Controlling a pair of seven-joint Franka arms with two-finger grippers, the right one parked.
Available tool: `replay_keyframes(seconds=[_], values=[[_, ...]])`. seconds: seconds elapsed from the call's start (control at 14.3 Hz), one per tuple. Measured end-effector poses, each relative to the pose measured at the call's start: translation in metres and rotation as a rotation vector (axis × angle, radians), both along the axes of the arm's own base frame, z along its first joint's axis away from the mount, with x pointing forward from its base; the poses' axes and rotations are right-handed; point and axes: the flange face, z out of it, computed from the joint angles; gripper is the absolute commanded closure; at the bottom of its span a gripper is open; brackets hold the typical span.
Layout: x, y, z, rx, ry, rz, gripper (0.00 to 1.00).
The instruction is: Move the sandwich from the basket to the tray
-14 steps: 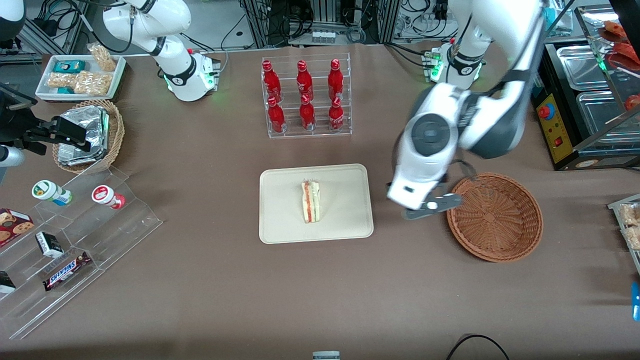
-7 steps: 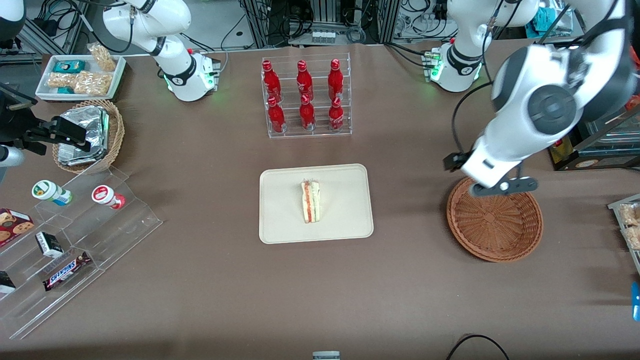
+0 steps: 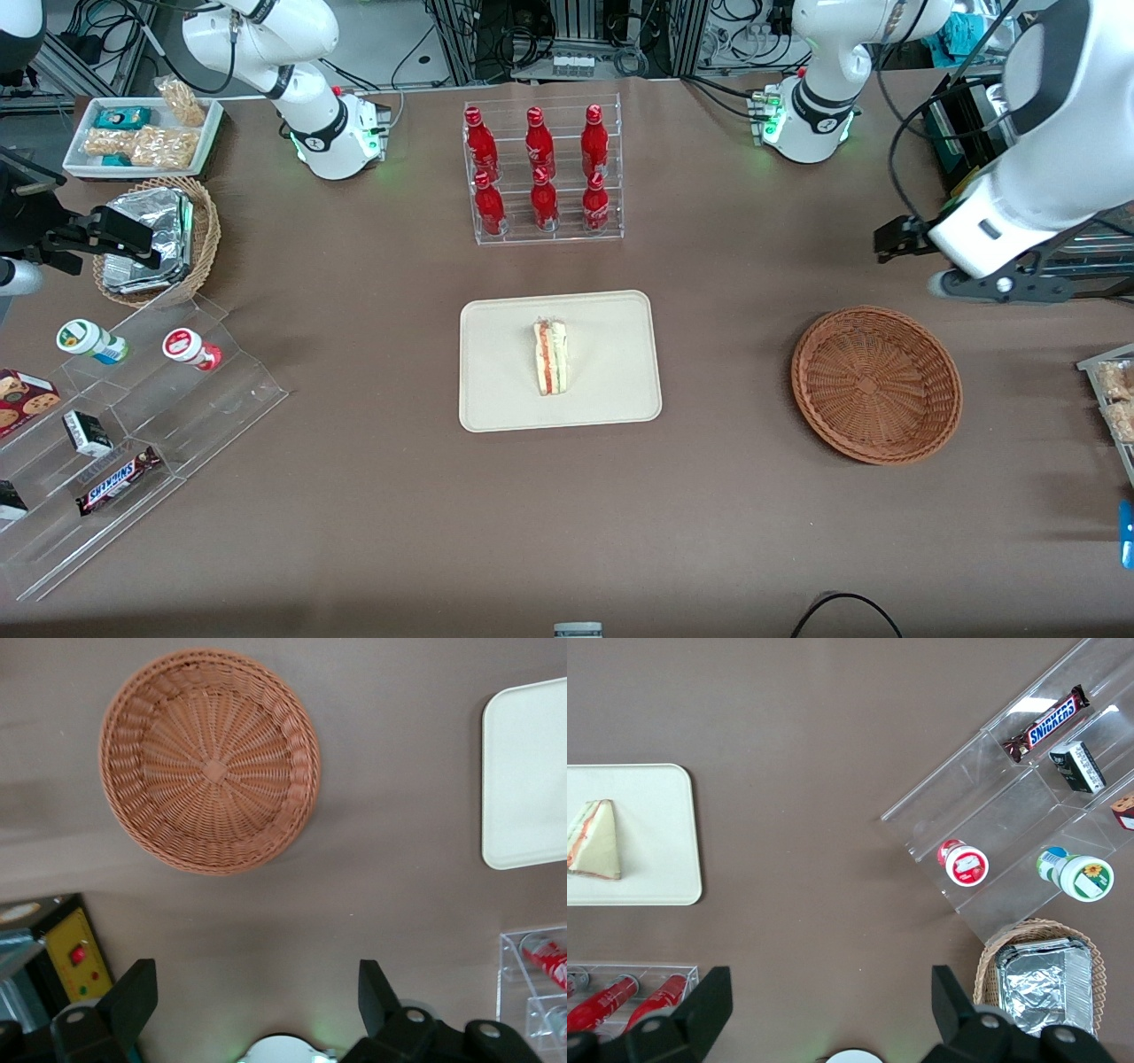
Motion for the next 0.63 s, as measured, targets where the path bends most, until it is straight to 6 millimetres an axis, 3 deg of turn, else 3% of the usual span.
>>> replay_keyframes(seconds=[0.35, 0.63], values=[[-0.001, 0.045, 0.037, -0.012, -0.074, 0.036, 0.00], [-0.001, 0.068, 0.050, -0.017, -0.101, 0.078, 0.00]])
